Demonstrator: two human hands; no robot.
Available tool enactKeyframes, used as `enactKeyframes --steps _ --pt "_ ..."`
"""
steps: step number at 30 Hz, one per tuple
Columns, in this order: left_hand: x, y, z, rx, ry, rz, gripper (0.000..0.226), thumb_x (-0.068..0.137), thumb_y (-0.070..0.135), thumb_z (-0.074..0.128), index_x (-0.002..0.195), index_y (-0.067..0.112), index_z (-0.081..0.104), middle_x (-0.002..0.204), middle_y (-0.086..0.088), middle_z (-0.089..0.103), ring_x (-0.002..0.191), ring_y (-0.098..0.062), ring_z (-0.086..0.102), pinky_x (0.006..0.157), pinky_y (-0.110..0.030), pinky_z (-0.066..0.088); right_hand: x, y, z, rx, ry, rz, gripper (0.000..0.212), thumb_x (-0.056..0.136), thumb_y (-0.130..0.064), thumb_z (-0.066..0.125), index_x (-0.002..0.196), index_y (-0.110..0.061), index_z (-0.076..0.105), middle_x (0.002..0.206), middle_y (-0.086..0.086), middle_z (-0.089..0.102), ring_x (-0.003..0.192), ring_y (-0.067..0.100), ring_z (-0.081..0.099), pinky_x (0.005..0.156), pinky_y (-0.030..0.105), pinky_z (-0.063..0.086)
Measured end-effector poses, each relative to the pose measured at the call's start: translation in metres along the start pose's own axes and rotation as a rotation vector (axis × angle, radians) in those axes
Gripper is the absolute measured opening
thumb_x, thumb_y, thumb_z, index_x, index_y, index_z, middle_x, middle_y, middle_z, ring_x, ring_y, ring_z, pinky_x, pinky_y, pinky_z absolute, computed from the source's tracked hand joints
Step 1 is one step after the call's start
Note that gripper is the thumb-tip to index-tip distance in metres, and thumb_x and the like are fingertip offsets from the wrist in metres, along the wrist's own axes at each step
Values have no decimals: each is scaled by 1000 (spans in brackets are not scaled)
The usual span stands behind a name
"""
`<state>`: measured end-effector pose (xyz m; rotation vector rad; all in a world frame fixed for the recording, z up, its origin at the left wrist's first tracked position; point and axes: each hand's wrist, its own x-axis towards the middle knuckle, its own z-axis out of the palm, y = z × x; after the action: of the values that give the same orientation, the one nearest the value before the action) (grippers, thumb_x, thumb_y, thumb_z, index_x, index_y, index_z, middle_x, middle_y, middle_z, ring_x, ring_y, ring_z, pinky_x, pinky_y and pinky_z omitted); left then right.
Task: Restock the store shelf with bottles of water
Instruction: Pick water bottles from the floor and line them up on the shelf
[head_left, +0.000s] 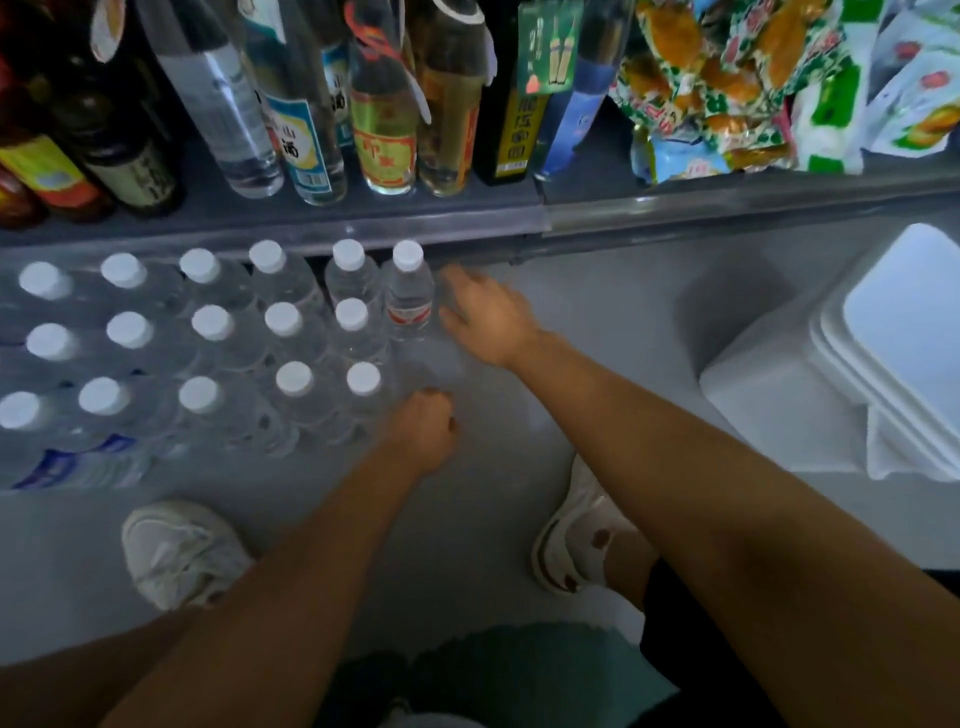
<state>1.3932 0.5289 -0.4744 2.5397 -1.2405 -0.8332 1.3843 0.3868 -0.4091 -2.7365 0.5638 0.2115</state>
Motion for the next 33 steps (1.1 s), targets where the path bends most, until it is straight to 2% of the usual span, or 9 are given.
enactKeyframes --steps 5,7,10,13,16,20,23,28,33 --pt "14 -1 10 22 -1 -2 18 91 17 49 93 5 62 100 -16 63 92 -32 61 76 -37 46 55 -11 -11 -27 -1 -110 63 93 -37 56 147 -20 28 134 12 53 117 33 53 83 39 45" --pt "17 0 12 27 -1 -10 18 92 18 48 96 6 62 102 -15 62 93 -31 61 74 -36 45 69 -14 -11 -62 -34 -150 61 91 -38 58 144 -19 34 134 11 53 119 32 51 81 34 42" --pt "19 0 15 32 -15 -10 18 93 17 47 96 6 61 102 -13 61 93 -30 60 70 -33 40 79 -15 -8 -50 -60 -178 48 90 -33 60 131 -12 46 127 14 57 114 31 54 75 29 37" --pt "15 3 12 12 -10 5 14 91 16 48 89 6 58 99 -16 61 90 -31 60 70 -35 42 72 -13 -10 -45 -76 -196 48 92 -29 57 133 -9 44 126 17 56 113 34 53 77 32 40" --pt "9 9 1 -6 5 9 13 90 13 48 87 4 57 99 -18 61 92 -34 60 73 -38 45 53 -9 -20 -19 -58 -172 49 93 -27 57 136 -10 43 127 18 55 114 33 52 73 28 33" --pt "-6 16 -23 2 92 28 17 89 16 48 94 5 59 105 -18 62 99 -37 60 81 -41 47 23 -10 -48 -18 -25 -144 41 92 -30 59 127 -11 50 123 17 58 112 34 53 72 29 33" --pt "-23 23 -52 36 165 55 19 91 18 47 98 7 61 105 -16 64 98 -35 61 77 -39 47 -3 -16 -79 -35 14 -114 37 90 -32 59 120 -10 52 117 18 57 109 36 52 70 31 32" --pt "-59 36 -114 53 300 108 13 88 17 47 76 14 50 96 -16 63 93 -35 61 73 -40 48 -46 -37 -138 -86 140 -119 34 88 -30 60 113 -8 54 105 19 60 96 37 56 62 32 30" --pt "-92 48 -186 186 474 115 17 89 18 47 94 10 61 104 -12 63 96 -33 60 71 -37 46 -81 -68 -205 -105 288 -153 28 86 -29 58 104 -8 54 90 11 58 84 33 53 58 36 40"
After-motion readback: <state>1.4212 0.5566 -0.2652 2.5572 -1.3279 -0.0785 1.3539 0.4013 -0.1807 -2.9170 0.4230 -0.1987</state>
